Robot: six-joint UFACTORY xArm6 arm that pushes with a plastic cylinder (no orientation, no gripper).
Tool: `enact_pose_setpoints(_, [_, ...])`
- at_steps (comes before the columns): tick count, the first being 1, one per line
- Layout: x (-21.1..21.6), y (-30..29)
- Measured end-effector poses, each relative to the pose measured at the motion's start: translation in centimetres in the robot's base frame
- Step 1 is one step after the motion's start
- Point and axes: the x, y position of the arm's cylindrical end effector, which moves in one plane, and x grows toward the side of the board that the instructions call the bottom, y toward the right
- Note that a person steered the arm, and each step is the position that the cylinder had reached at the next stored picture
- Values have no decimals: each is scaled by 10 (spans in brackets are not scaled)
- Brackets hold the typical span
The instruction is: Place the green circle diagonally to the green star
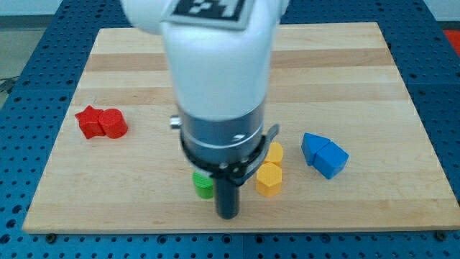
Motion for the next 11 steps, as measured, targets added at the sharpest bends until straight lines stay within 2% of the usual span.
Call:
enact_pose_setpoints(2, [-3,-3])
enact_pose_setpoints(4, [-143,-92])
enact_pose_setpoints(5, [-196,-103])
enact_pose_setpoints(7, [-202,-103])
enact_pose_setpoints(9, [-128,-96])
enact_pose_setpoints(11, [-117,-68])
